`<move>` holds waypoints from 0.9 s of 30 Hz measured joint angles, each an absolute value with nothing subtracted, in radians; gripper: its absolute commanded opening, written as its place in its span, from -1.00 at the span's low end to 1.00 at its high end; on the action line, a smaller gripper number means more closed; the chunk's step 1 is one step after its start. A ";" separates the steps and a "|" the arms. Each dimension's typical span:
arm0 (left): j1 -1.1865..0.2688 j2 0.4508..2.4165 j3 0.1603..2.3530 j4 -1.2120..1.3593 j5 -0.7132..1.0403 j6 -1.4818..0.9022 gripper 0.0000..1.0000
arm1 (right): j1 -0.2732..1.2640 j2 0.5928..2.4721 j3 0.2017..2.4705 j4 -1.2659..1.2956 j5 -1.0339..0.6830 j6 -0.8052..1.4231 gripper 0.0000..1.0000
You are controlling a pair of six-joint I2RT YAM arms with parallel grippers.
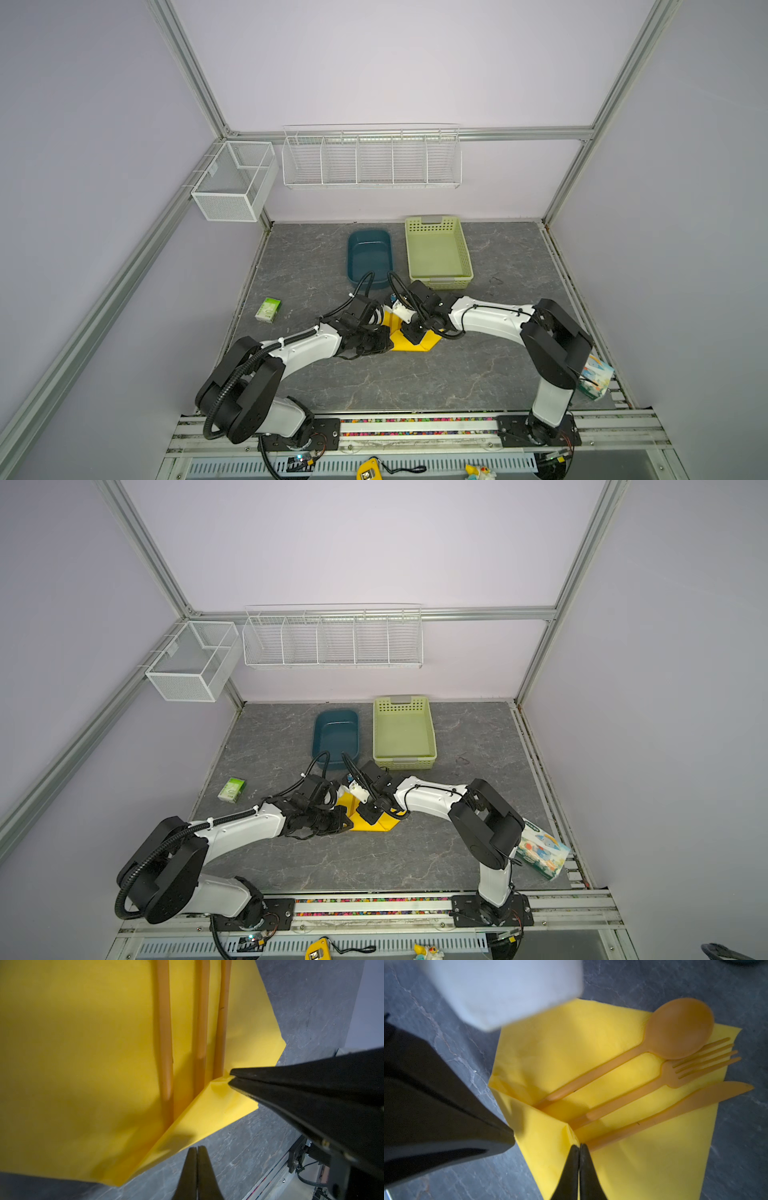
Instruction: Place the utensils on the paper napkin and roll it up
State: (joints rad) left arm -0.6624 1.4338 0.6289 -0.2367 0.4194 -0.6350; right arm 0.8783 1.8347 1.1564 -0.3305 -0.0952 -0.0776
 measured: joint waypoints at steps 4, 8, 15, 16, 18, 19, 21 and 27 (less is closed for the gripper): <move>-0.662 1.457 0.628 -0.236 0.416 -0.635 -1.00 | 0.878 1.835 1.156 -0.331 -0.095 -0.075 -0.86; -0.662 1.476 0.628 -0.237 0.415 -0.633 -1.00 | 0.878 1.835 1.157 -0.331 -0.095 -0.074 -0.85; -0.662 1.478 0.628 -0.237 0.412 -0.631 -1.00 | 0.878 1.835 1.160 -0.332 -0.094 -0.054 -0.49; -0.662 1.478 0.628 -0.237 0.412 -0.631 -1.00 | 0.878 1.835 1.161 -0.332 -0.093 -0.051 -0.43; -0.662 1.478 0.628 -0.237 0.412 -0.631 -1.00 | 0.878 1.833 1.161 -0.333 -0.089 -0.039 -0.34; -0.662 1.478 0.628 -0.237 0.411 -0.631 -1.00 | 0.878 1.831 1.162 -0.336 -0.084 -0.031 -0.33; -0.662 1.478 0.628 -0.237 0.411 -0.631 -1.00 | 0.877 1.819 1.162 -0.352 -0.074 -0.005 -0.32; -0.662 1.478 0.628 -0.238 0.405 -0.631 -1.00 | 0.850 1.676 1.123 -0.365 -0.082 0.169 -0.57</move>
State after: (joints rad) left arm -0.6624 1.4776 0.6285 -0.2379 0.4049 -0.6308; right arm 0.8505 1.6760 1.1229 -0.3649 -0.0822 0.1692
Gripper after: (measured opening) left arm 0.047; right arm 0.263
